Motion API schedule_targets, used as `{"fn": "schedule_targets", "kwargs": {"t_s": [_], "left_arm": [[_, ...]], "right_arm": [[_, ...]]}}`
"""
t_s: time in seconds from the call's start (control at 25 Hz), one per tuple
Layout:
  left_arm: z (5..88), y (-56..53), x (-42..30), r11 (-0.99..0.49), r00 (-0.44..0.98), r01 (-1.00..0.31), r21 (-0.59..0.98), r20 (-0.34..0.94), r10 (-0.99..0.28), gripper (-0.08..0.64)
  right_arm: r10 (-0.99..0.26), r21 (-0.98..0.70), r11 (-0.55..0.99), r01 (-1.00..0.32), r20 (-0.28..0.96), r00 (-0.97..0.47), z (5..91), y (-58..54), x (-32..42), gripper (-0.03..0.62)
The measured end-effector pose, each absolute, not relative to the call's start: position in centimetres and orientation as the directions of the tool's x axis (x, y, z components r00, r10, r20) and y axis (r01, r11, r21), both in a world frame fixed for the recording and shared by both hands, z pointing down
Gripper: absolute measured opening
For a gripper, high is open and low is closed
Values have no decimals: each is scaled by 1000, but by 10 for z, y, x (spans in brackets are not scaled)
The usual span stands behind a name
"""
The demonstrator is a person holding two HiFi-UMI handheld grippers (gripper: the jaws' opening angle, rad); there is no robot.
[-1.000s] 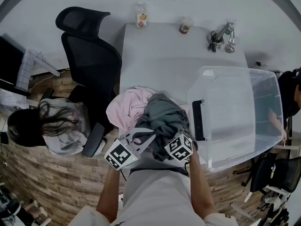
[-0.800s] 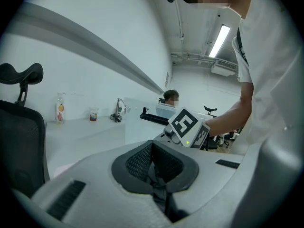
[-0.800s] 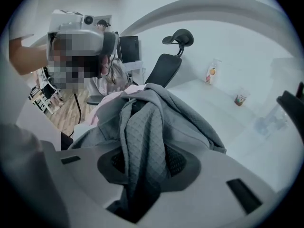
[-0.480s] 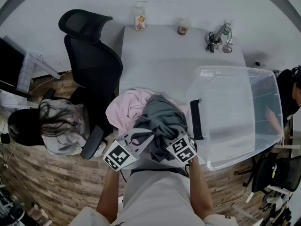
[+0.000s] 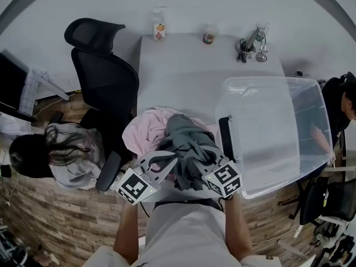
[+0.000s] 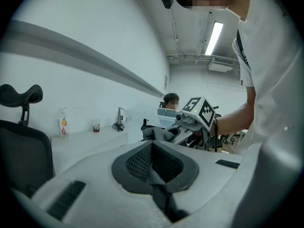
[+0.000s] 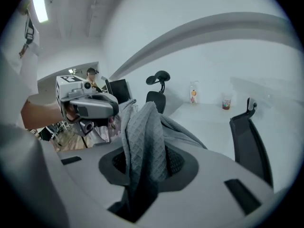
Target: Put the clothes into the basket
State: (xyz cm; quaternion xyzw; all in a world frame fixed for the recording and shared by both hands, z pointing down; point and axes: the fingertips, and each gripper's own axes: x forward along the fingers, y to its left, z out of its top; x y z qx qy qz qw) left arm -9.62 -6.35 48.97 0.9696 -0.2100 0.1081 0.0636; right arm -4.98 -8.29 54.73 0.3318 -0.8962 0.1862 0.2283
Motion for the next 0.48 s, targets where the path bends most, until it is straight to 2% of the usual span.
{"fn": "schedule_targets", "kwargs": {"t_s": [0.48], "left_arm": [[428,-66,-91,-902,891,-432,13,163,-424,3]], "right_arm": [[-616,-239,680,-693,326,-717,468,-89,-47,89]]}}
